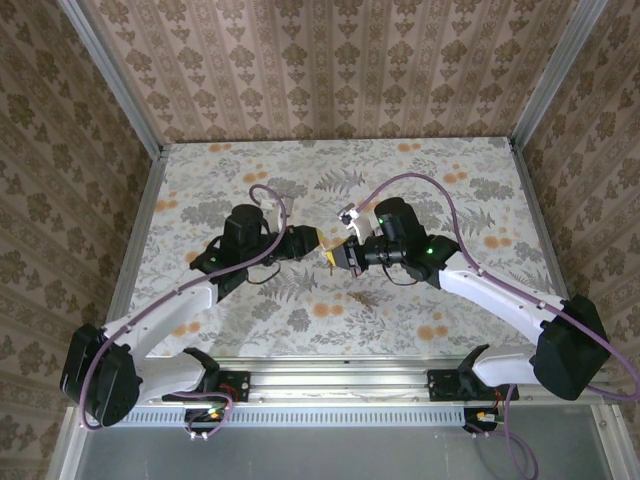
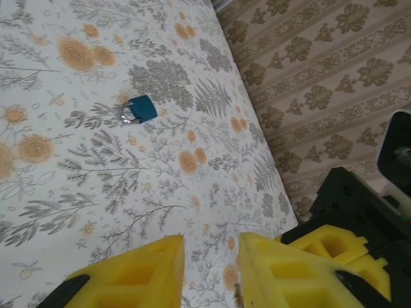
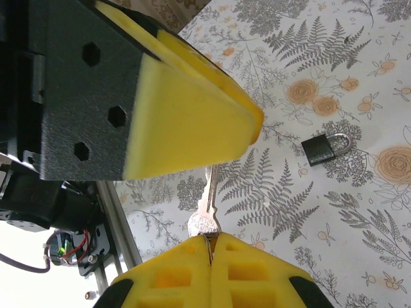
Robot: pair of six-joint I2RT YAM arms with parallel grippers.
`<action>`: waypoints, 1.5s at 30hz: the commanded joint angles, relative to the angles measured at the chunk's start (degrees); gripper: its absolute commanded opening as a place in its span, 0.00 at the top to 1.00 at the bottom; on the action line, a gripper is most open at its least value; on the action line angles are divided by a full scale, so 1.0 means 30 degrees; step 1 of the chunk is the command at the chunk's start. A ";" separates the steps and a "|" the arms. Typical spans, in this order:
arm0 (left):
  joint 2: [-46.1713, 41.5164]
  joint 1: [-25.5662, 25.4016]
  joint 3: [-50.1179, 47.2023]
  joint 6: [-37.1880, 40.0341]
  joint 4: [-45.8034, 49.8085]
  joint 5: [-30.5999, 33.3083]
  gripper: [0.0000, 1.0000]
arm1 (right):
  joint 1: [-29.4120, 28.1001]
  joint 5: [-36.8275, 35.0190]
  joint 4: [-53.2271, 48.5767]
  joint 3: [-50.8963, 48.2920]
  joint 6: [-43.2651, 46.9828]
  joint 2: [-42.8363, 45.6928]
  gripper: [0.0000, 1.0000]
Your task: Unlock with the key
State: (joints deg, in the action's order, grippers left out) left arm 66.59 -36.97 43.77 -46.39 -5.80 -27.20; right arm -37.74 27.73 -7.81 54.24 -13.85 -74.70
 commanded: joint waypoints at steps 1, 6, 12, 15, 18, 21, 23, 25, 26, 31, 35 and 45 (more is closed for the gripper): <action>0.0154 -0.0312 0.0758 0.0376 -0.0593 -0.0469 0.83 | 0.0046 0.0414 0.0320 -0.0032 -0.0199 0.0018 1.00; 0.0299 -0.0420 0.0820 0.0372 -0.0709 -0.0586 1.00 | 0.0042 -0.0074 0.0351 -0.0004 -0.0269 0.0026 0.99; -0.0358 -0.0309 0.0647 0.0951 0.0177 0.0998 1.00 | 0.0563 -0.0603 0.0615 -0.0320 -0.1421 0.0199 0.63; -0.0719 -0.0086 0.0420 0.0866 -0.0011 0.1369 1.00 | 0.1573 0.0548 0.2757 -0.1448 -0.3648 0.0628 0.60; -0.0699 -0.0040 0.0323 0.0579 -0.0752 0.0923 1.00 | 0.1885 0.1795 0.5681 -0.2449 -0.5846 0.0845 0.59; -0.0604 -0.0029 0.0192 0.0163 -0.1795 0.0369 1.00 | 0.1885 0.2788 0.7966 -0.3024 -0.7537 0.0576 0.54; -0.0589 -0.0033 0.0121 -0.0068 -0.2405 0.0036 1.00 | 0.1885 0.3265 0.9415 -0.3267 -0.8421 0.0407 0.51; -0.0635 -0.0053 -0.0026 -0.0281 -0.2999 -0.0205 1.00 | 0.1915 0.3781 1.0573 -0.3421 -0.9212 0.0140 0.51; -0.0677 -0.0051 -0.0120 -0.0419 -0.3276 -0.0299 1.00 | 0.1915 0.4054 1.1284 -0.3485 -0.9680 -0.0030 0.50; -0.0922 -0.0067 -0.0482 -0.0896 -0.4323 -0.0541 1.00 | 0.1891 0.4860 1.3138 -0.3570 -1.0932 -0.0682 0.51; -0.1124 -0.0052 -0.0629 -0.1044 -0.4598 -0.0492 1.00 | 0.1871 0.5323 1.3532 -0.3579 -1.1130 -0.0853 0.55; -0.1190 0.0038 -0.0921 -0.1462 -0.5440 -0.0365 1.00 | 0.1768 0.5668 1.3505 -0.3863 -1.0919 -0.0808 0.63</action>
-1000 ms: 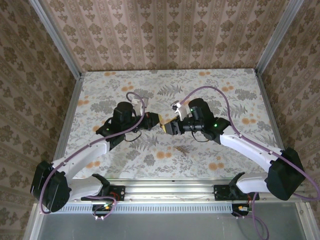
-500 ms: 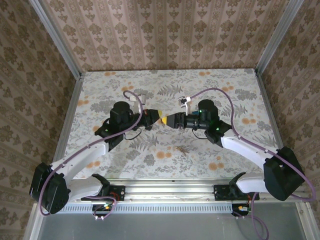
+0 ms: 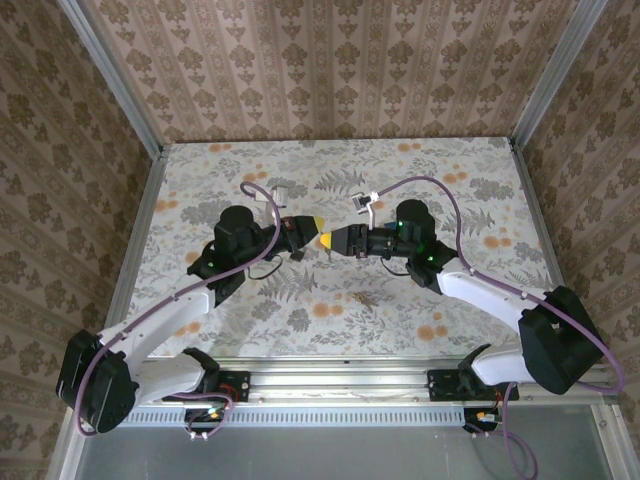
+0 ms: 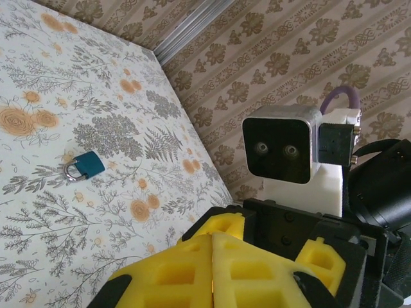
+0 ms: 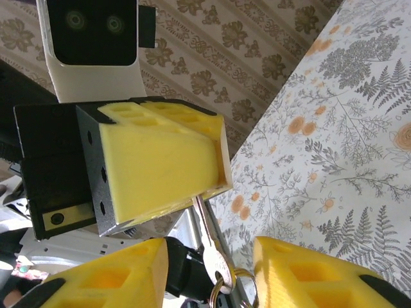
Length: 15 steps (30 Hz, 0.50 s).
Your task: Unlock with the key
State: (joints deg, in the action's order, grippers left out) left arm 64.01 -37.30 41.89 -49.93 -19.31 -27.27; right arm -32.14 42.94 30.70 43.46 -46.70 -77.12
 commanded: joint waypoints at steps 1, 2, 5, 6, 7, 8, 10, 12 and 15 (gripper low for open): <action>-0.0375 0.0155 -0.0353 -0.0340 -0.1010 -0.0316 1.00 | -0.0096 0.0621 0.0666 -0.0275 0.0076 0.0039 0.65; -0.0403 0.0209 -0.0402 -0.0399 -0.1041 -0.0270 1.00 | -0.0097 0.0653 0.0638 -0.0308 0.0130 0.0072 0.68; -0.0478 0.0303 -0.0573 -0.0568 -0.1242 -0.0257 1.00 | -0.0097 0.0601 0.0494 -0.0339 0.0280 0.0137 0.78; -0.0471 0.0348 -0.0618 -0.0616 -0.1312 -0.0282 1.00 | -0.0097 0.0602 0.0488 -0.0366 0.0322 0.0173 0.83; -0.0448 0.0337 -0.0633 -0.0619 -0.1362 -0.0286 1.00 | -0.0097 0.0572 0.0462 -0.0366 0.0346 0.0204 0.84; -0.0447 0.0333 -0.0659 -0.0663 -0.1400 -0.0261 1.00 | -0.0094 0.0570 0.0432 -0.0366 0.0411 0.0246 0.89; -0.0447 0.0363 -0.0721 -0.0728 -0.1441 -0.0206 1.00 | -0.0097 0.0605 0.0404 -0.0337 0.0474 0.0285 0.95; -0.0440 0.0399 -0.0780 -0.0838 -0.1634 -0.0184 1.00 | -0.0097 0.0574 0.0301 -0.0304 0.0577 0.0336 1.00; -0.0431 0.0421 -0.0778 -0.0875 -0.1755 -0.0227 1.00 | -0.0110 0.0126 -0.0228 -0.0227 0.0998 0.0588 1.00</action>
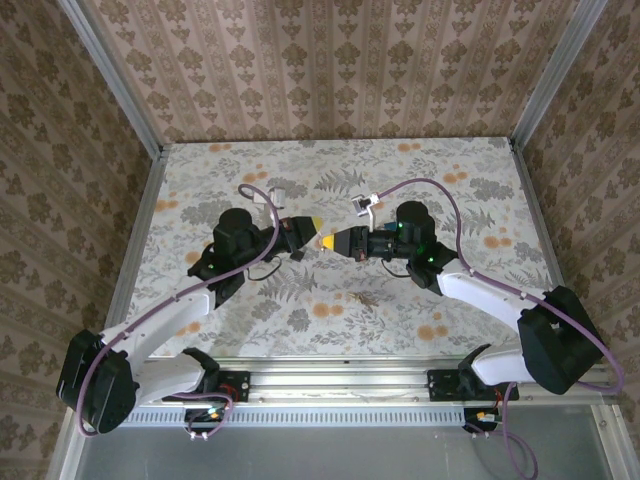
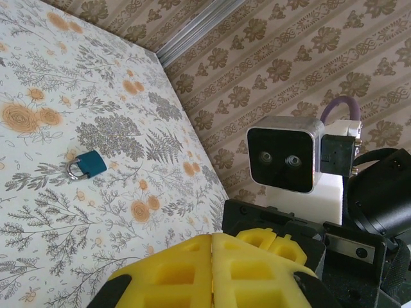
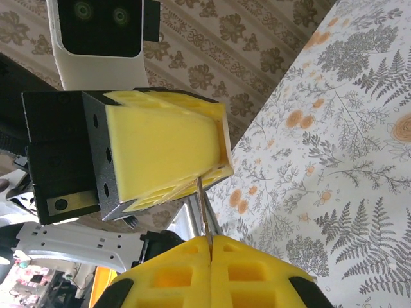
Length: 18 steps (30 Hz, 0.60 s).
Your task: Unlock with the key
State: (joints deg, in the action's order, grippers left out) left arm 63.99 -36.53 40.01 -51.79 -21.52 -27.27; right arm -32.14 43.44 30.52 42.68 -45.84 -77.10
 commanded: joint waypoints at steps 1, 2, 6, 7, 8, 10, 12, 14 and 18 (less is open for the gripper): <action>-0.0411 0.0181 -0.0153 -0.0258 -0.0979 -0.0228 1.00 | -0.0126 -0.0389 -0.0638 0.0111 0.1017 0.0716 1.00; -0.0411 0.0221 -0.0153 -0.0299 -0.0903 -0.0177 0.96 | -0.0155 -0.0845 -0.1481 0.0259 0.1517 0.0872 1.00; -0.0699 0.0597 -0.0327 -0.0585 0.0070 0.0671 0.50 | -0.0491 -0.4382 -0.6634 0.1361 0.4875 0.1859 1.00; -0.0815 0.0706 -0.0307 -0.0635 0.0498 0.0936 0.49 | -0.0787 -0.5519 -0.7902 0.1712 0.5695 0.2071 1.00; -0.0889 0.0794 -0.0228 -0.0641 0.1035 0.1163 0.48 | -0.1148 -0.7023 -0.9161 0.2093 0.6655 0.2265 1.00; -0.1018 0.0811 0.0022 -0.0608 0.2090 0.1561 0.47 | -0.2177 -1.0875 -1.1527 0.2958 0.8589 0.2408 1.00; -0.0983 0.0811 0.0288 -0.0775 0.2690 0.1749 0.45 | -0.3108 -1.4353 -1.2600 0.3359 0.9710 0.2357 1.00; -0.0832 0.0704 0.0646 -0.0925 0.3278 0.1920 0.39 | -0.4142 -1.7465 -1.2733 0.3439 1.0710 0.2251 1.00; -0.0286 0.0194 0.2441 -0.0542 0.6492 0.2643 0.36 | -0.5991 -2.2476 -1.1160 0.2704 1.2353 0.2367 1.00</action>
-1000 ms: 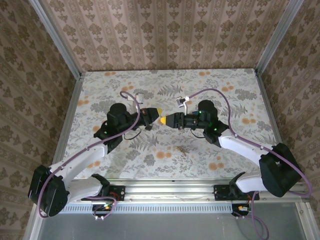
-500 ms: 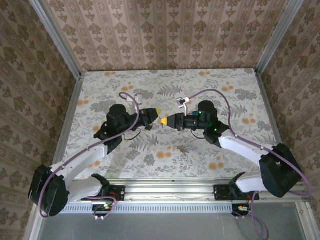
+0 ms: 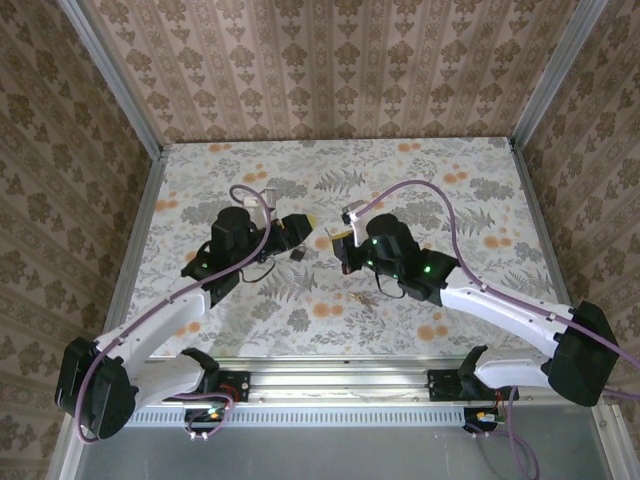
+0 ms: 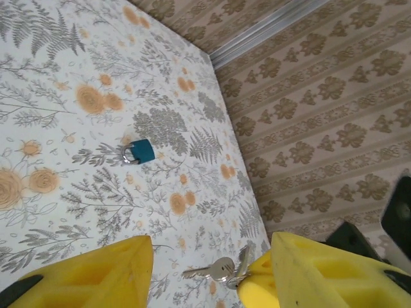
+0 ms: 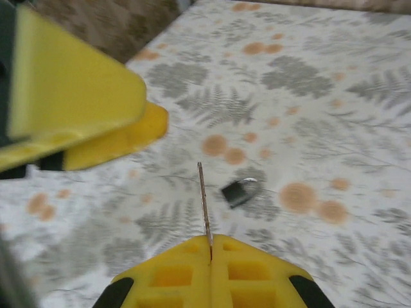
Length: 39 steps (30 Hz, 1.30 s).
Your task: Unlock with the key
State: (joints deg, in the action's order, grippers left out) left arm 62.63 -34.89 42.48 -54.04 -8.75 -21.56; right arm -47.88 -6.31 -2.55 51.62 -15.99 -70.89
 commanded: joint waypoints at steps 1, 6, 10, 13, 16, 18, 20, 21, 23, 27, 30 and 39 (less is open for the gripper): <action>0.0269 -0.0532 0.2037 0.0366 0.2863 0.0904 0.35 | -0.1060 -0.6620 0.0580 -0.0643 0.2753 0.0436 1.00; 0.0784 -0.1036 0.3023 0.0218 0.3852 0.1181 0.28 | -0.1658 -0.8201 0.1379 -0.0912 0.3457 0.0607 1.00; 0.1623 -0.1386 0.4018 0.0114 0.5583 0.1560 0.27 | -0.2041 -0.8313 0.1593 -0.0875 0.3809 0.0662 1.00; 0.2129 -0.1574 0.4176 -0.0369 0.5522 0.1571 0.29 | -0.2315 -0.8388 0.1755 -0.0887 0.3864 0.0590 1.00; 0.2452 -0.1729 0.3979 -0.0872 0.4485 0.1232 0.30 | -0.2625 -0.8392 0.1973 -0.0901 0.3908 0.0473 1.00; 0.2531 -0.1860 0.3991 -0.1028 0.4031 0.1123 0.30 | -0.2810 -0.8503 0.2049 -0.0896 0.4024 0.0349 1.00; 0.2632 -0.1997 0.4121 -0.1029 0.3943 0.1150 0.29 | -0.3005 -0.8642 0.2079 -0.0858 0.4121 0.0247 1.00; 0.2727 -0.2038 0.4254 -0.1028 0.4030 0.1152 0.29 | -0.3096 -0.8698 0.2122 -0.0832 0.4156 0.0196 1.00; 0.3001 -0.2167 0.4512 -0.1058 0.4199 0.1152 0.30 | -0.3226 -0.8701 0.2191 -0.0784 0.4242 0.0111 1.00; 0.3513 -0.2433 0.4763 -0.1255 0.4072 0.1197 0.40 | -0.3490 -0.8796 0.2262 -0.0682 0.4462 -0.0127 1.00; 0.3753 -0.2524 0.4820 -0.1366 0.3834 0.1123 0.50 | -0.3637 -0.8914 0.2279 -0.0682 0.4617 -0.0274 1.00; 0.3952 -0.2607 0.4941 -0.1473 0.3905 0.1203 0.89 | -0.3875 -0.9296 0.2331 -0.0682 0.4831 -0.0506 1.00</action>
State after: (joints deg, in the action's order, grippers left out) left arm 74.30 -42.35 55.18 -58.63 3.44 -17.98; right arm -59.07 -31.38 2.68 49.32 -2.26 -72.14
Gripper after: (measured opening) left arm 0.135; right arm 0.040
